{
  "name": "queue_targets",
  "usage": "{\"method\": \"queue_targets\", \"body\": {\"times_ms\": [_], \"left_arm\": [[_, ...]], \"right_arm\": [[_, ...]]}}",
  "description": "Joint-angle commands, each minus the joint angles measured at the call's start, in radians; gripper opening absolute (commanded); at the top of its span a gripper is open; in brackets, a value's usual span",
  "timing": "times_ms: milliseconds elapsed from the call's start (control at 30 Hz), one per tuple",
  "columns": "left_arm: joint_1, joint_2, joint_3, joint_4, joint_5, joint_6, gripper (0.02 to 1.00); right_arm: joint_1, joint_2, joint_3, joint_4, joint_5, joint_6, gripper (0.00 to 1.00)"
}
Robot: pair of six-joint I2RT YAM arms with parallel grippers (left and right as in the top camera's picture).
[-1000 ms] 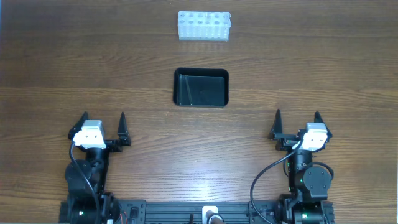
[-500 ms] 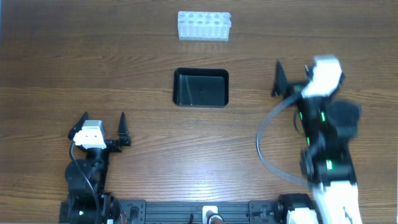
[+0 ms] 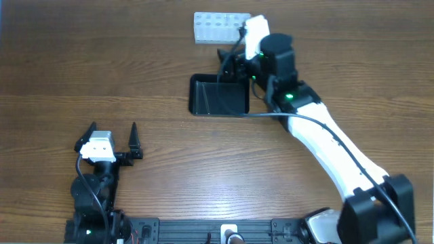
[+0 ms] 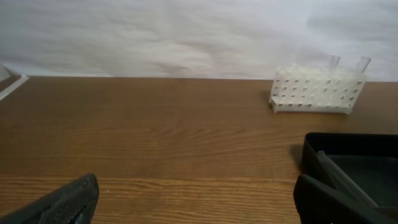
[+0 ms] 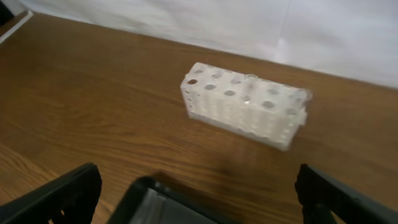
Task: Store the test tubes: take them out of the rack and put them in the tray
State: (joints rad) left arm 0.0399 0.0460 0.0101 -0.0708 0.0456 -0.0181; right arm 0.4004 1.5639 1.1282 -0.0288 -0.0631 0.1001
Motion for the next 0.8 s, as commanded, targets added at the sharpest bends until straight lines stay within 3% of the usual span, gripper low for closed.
{"method": "queue_targets", "body": {"times_ms": [33,567,800], "left_arm": [[0.003,0.0,-0.004,-0.002,0.01,0.018,1.0],[0.003,0.0,-0.004,-0.002,0.01,0.018,1.0],[0.003,0.0,-0.004,-0.002,0.01,0.018,0.998]], "right_arm": [[0.019,0.087,0.089,0.002,0.112,0.113,0.993],[-0.001,0.538,0.541,-0.105,0.118,0.146,0.993],[-0.01,0.631,0.654,-0.118,0.186,0.146,0.991]]}}
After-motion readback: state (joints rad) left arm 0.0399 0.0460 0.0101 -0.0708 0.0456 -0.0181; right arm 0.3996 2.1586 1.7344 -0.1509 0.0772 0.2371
